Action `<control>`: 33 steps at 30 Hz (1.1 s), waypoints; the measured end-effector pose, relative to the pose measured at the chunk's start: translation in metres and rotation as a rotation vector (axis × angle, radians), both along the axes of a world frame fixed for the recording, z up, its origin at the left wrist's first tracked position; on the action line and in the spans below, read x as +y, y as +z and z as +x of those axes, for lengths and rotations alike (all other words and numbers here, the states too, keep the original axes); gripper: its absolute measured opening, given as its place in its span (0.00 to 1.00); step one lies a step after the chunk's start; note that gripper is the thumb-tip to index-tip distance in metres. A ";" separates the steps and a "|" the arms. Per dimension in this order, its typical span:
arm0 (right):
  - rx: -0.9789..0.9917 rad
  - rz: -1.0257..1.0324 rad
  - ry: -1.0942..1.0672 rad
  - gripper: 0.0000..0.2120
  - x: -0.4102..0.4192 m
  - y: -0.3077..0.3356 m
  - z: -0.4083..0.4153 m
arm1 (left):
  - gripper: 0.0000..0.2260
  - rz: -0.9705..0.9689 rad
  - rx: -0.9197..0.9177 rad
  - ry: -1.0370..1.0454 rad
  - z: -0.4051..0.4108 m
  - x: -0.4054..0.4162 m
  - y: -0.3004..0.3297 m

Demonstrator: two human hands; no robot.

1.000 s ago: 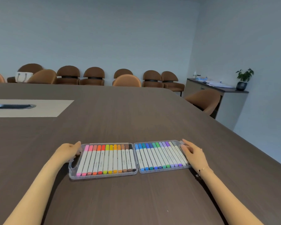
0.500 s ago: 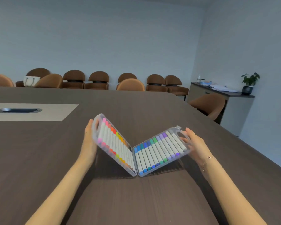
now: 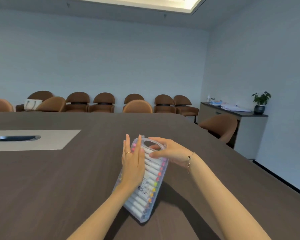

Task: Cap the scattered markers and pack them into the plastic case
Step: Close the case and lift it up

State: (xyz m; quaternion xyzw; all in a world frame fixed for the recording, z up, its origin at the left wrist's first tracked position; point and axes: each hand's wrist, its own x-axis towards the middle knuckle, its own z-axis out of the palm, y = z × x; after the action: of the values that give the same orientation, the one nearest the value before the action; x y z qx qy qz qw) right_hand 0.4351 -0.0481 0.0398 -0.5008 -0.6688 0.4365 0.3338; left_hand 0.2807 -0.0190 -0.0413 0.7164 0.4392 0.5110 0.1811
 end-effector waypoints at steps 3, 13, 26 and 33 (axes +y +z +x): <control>0.014 0.062 0.045 0.29 0.004 0.002 0.005 | 0.23 -0.073 -0.249 -0.092 -0.012 0.005 0.012; -0.054 0.361 -0.029 0.24 0.015 0.011 -0.006 | 0.11 -0.129 -0.414 -0.281 -0.057 0.019 0.042; 0.462 0.630 -0.393 0.12 0.017 -0.051 -0.024 | 0.10 -0.068 -0.485 -0.275 -0.047 0.021 0.031; 0.453 0.645 -0.362 0.10 0.019 -0.050 -0.020 | 0.08 -0.022 -0.456 -0.278 -0.046 0.024 0.028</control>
State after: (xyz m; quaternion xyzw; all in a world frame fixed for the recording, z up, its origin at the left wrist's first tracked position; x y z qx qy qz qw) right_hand 0.4150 -0.0294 -0.0099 -0.3718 -0.5820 0.2385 0.6827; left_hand 0.2351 0.0055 -0.0128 0.6341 0.2902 0.6246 0.3515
